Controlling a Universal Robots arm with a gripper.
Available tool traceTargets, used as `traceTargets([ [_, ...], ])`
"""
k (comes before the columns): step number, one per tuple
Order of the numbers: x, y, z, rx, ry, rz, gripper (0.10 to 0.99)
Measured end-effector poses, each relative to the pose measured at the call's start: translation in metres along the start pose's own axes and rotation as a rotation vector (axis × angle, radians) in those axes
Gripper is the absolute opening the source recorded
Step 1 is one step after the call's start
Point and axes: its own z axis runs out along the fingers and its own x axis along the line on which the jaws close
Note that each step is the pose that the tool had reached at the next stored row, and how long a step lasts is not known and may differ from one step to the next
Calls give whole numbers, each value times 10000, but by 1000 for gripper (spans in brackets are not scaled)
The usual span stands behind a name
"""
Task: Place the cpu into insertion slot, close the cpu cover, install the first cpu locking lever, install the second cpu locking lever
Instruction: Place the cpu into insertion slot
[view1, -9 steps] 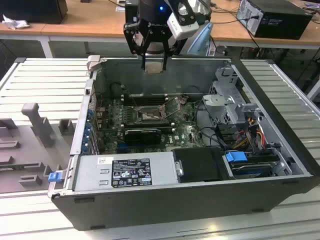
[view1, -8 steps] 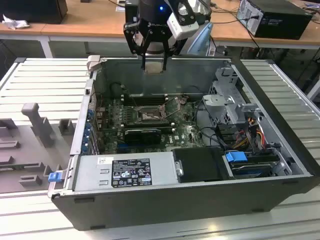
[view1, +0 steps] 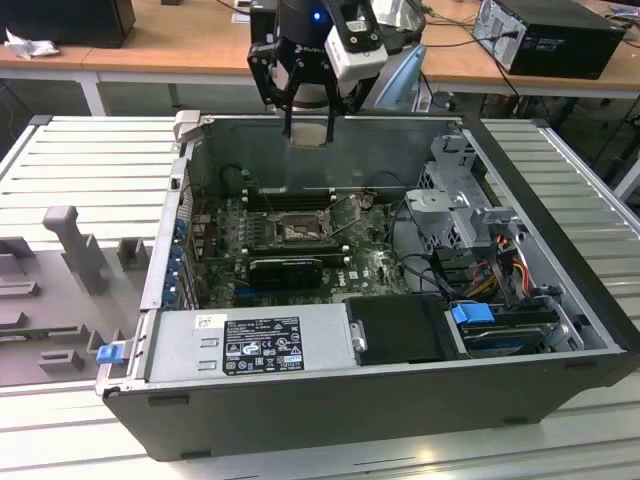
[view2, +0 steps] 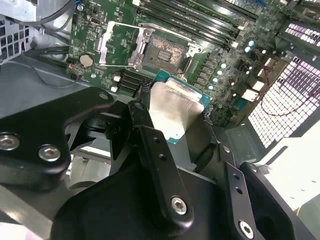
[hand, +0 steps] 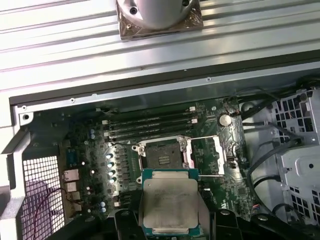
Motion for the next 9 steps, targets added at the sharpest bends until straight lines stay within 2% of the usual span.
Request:
traceTargets([
  [9, 0, 0, 0, -14, -60, 676, 525],
])
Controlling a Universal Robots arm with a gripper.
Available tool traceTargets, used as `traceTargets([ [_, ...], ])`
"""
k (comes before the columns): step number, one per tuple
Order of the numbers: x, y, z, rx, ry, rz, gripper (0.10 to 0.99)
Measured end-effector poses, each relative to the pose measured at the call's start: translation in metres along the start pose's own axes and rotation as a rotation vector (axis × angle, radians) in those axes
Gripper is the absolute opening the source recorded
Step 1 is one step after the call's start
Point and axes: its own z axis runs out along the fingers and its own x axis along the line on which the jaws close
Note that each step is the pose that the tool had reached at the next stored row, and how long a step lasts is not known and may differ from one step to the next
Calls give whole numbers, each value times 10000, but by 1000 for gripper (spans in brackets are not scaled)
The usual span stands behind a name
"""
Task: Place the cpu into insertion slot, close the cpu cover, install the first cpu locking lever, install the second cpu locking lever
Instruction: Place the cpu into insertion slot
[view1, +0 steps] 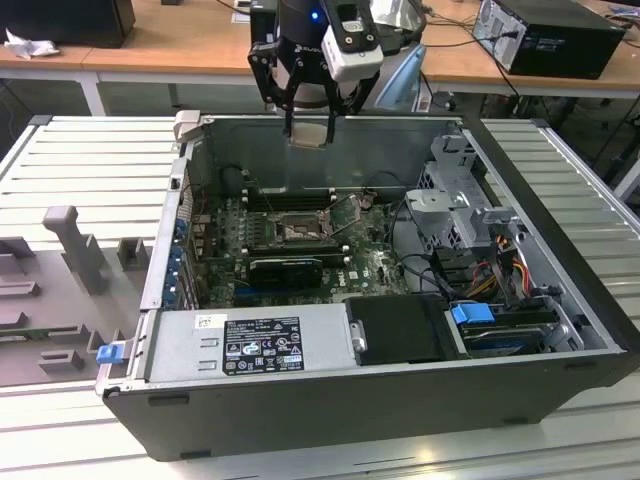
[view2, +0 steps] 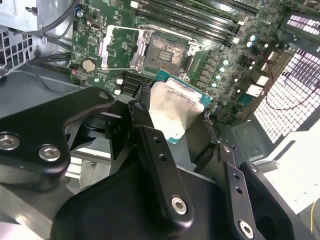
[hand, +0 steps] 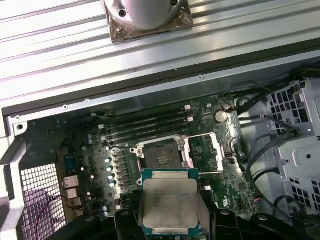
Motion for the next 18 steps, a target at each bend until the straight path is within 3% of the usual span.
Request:
traceTargets([
  [14, 0, 0, 0, -36, -169, 1897, 525],
  [18, 0, 0, 0, -55, -253, 2824, 525],
])
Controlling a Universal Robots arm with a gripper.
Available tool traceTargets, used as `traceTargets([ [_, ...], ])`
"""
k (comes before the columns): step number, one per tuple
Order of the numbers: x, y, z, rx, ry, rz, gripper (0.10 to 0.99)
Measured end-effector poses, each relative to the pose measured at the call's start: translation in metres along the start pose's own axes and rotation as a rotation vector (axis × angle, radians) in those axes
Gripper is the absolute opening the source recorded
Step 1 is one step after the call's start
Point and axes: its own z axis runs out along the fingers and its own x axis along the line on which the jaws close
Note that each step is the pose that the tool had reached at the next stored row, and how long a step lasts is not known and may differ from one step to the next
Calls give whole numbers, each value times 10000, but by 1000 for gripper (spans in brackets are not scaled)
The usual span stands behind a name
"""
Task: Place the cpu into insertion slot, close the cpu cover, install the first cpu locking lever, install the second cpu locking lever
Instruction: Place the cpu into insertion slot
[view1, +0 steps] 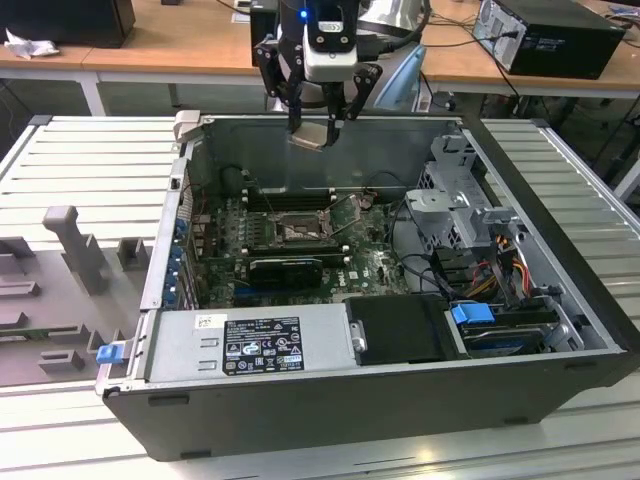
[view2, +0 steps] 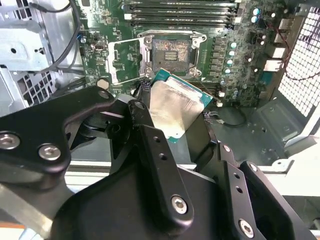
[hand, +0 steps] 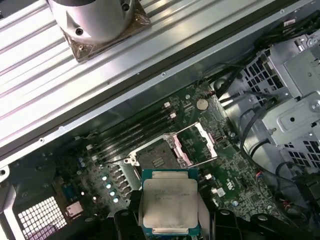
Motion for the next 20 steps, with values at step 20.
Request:
traceTargets([
  [20, 0, 0, 0, -44, -200, 2247, 525],
])
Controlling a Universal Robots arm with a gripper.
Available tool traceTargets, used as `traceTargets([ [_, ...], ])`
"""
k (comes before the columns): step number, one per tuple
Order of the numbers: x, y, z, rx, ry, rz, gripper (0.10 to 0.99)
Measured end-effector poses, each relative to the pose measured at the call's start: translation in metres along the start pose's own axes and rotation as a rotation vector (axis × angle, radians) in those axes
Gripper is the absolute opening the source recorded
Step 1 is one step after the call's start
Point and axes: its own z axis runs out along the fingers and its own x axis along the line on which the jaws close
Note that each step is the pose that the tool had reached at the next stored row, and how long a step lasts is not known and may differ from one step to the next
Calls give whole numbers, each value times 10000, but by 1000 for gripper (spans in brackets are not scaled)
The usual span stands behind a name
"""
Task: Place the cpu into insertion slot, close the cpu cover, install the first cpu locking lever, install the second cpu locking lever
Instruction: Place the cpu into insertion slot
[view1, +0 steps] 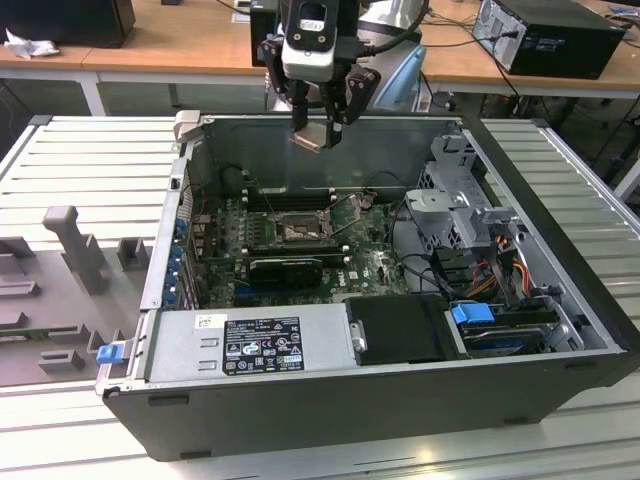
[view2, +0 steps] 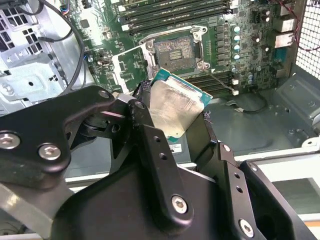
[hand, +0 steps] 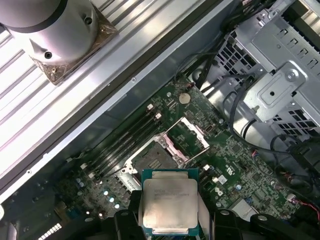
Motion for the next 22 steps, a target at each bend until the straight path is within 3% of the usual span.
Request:
traceTargets([
  [22, 0, 0, 0, -41, -193, 2162, 525],
])
